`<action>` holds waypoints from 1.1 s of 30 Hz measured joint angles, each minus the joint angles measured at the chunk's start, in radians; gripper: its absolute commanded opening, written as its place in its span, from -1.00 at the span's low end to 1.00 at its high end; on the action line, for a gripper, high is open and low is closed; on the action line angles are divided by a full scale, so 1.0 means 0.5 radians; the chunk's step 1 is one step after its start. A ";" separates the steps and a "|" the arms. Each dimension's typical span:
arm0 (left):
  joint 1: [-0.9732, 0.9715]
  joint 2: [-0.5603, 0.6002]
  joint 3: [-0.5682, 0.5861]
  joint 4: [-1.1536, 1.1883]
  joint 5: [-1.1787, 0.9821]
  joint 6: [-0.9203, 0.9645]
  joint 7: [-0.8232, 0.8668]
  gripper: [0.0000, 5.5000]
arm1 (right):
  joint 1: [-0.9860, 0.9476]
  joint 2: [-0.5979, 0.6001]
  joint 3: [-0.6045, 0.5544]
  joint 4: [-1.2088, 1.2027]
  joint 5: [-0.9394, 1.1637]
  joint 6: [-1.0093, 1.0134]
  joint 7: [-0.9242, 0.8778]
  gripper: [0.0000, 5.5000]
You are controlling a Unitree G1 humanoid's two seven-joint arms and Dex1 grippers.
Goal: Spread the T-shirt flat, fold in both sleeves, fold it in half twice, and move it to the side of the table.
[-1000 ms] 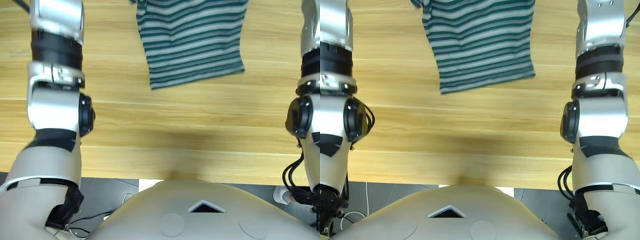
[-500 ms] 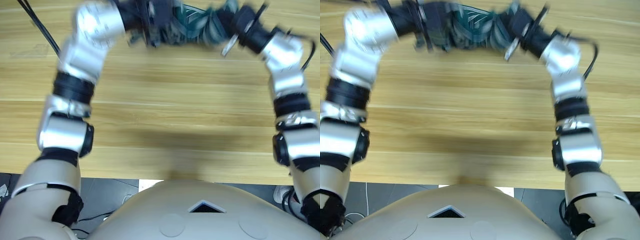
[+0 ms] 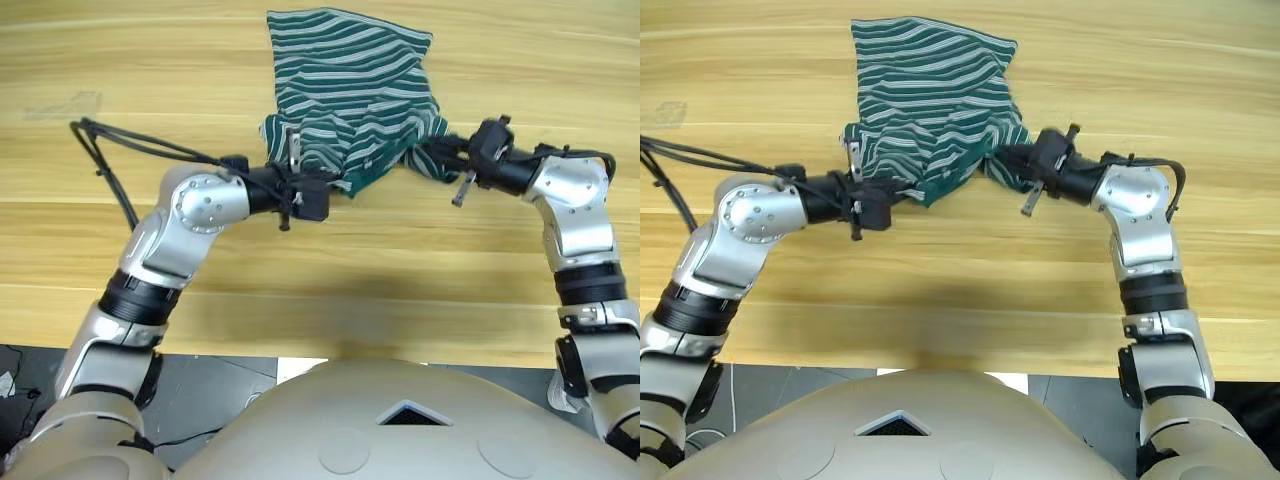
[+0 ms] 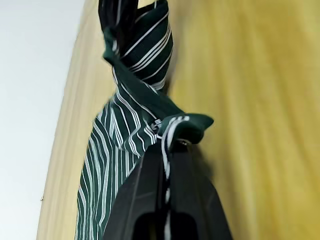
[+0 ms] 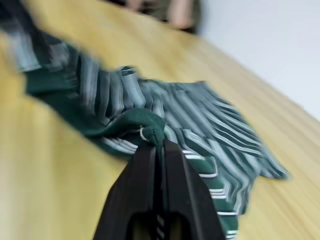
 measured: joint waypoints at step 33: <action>0.128 0.051 0.648 0.178 -0.310 -0.091 0.400 -0.04 | 0.066 0.028 -0.107 -0.101 -0.123 0.051 -0.327 -0.32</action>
